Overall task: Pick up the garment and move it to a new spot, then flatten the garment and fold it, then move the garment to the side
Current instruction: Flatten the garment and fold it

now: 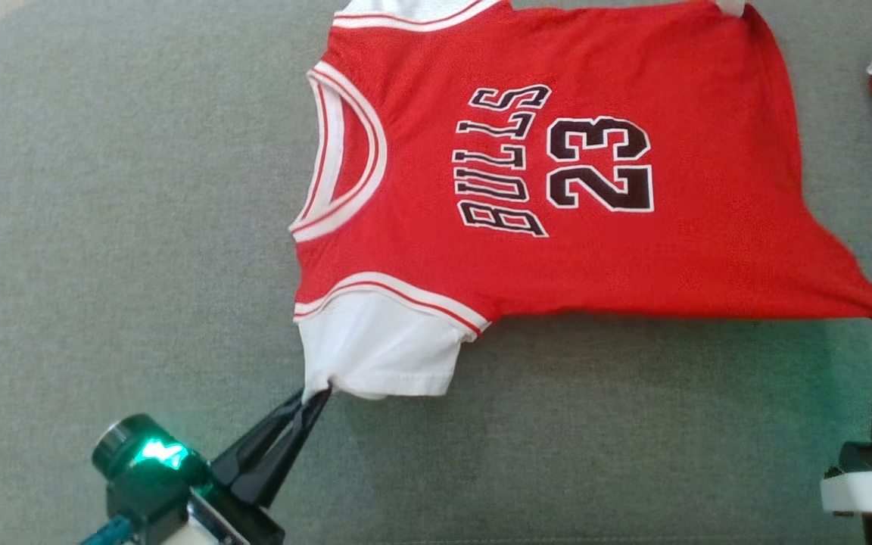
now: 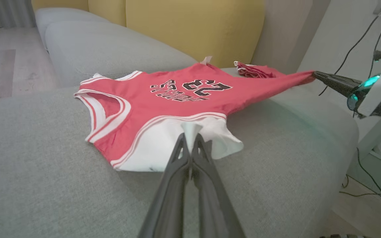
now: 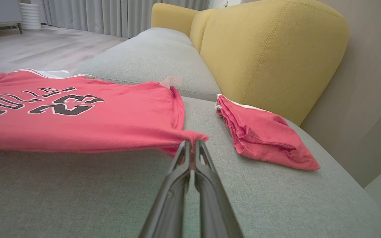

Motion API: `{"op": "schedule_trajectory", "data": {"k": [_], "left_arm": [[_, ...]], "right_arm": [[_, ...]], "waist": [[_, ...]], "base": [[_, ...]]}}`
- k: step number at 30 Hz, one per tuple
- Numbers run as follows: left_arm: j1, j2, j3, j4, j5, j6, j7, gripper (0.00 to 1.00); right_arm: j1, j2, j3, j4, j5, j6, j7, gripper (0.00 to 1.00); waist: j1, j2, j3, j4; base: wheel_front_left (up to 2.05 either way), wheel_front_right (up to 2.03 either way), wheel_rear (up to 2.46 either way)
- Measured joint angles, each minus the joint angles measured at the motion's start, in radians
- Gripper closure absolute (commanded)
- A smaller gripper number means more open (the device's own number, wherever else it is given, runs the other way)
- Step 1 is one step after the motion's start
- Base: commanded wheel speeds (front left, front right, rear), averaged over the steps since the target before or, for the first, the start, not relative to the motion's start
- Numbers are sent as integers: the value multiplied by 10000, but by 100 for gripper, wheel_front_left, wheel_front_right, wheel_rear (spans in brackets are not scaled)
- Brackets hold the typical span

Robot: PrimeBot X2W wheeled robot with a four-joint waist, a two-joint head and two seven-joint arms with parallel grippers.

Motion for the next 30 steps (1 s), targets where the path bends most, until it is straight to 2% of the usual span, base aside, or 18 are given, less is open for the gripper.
{"op": "schedule_trajectory", "data": {"k": [4, 7, 13, 18, 28, 29, 30], "left_arm": [[-261, -2, 261, -40, -48, 40, 0, 100], [-1083, -113, 305, 251, -46, -130, 0, 100], [-3474, -677, 324, 1494, -13, -487, 90, 100], [-4978, -959, 244, 2508, 33, -660, 90, 100], [-7908, -1567, -391, 4761, 771, -748, -46, 100], [-8061, -1647, -357, 4982, 918, -746, -46, 88], [-8179, -1743, -267, 5141, 999, -729, -59, 20]], "right_arm": [[-130, 65, -42, 251, -12, 0, 35, 100], [-680, 128, -27, 807, -13, 0, 155, 100], [-2666, -167, 199, 1977, -33, 0, 203, 100], [-3745, -391, 230, 2685, -107, 0, 188, 100], [-5785, -627, 537, 4207, -186, 0, 88, 100], [-5901, -681, 554, 4318, -186, 0, 86, 100], [-5999, -708, 548, 4406, -186, 0, 86, 42]], "waist": [[2, 0, -7, -57], [3, 0, 89, -82], [5, 0, 501, -168], [6, -1, 873, -209], [6, -1, 1751, -320], [6, -1, 1812, -332], [6, -1, 1867, -339]], "base": [[0, 0, 0], [0, 0, 0], [0, 0, 0], [0, 0, 0], [0, 0, 0], [0, 0, 0], [0, 0, 0]]}}
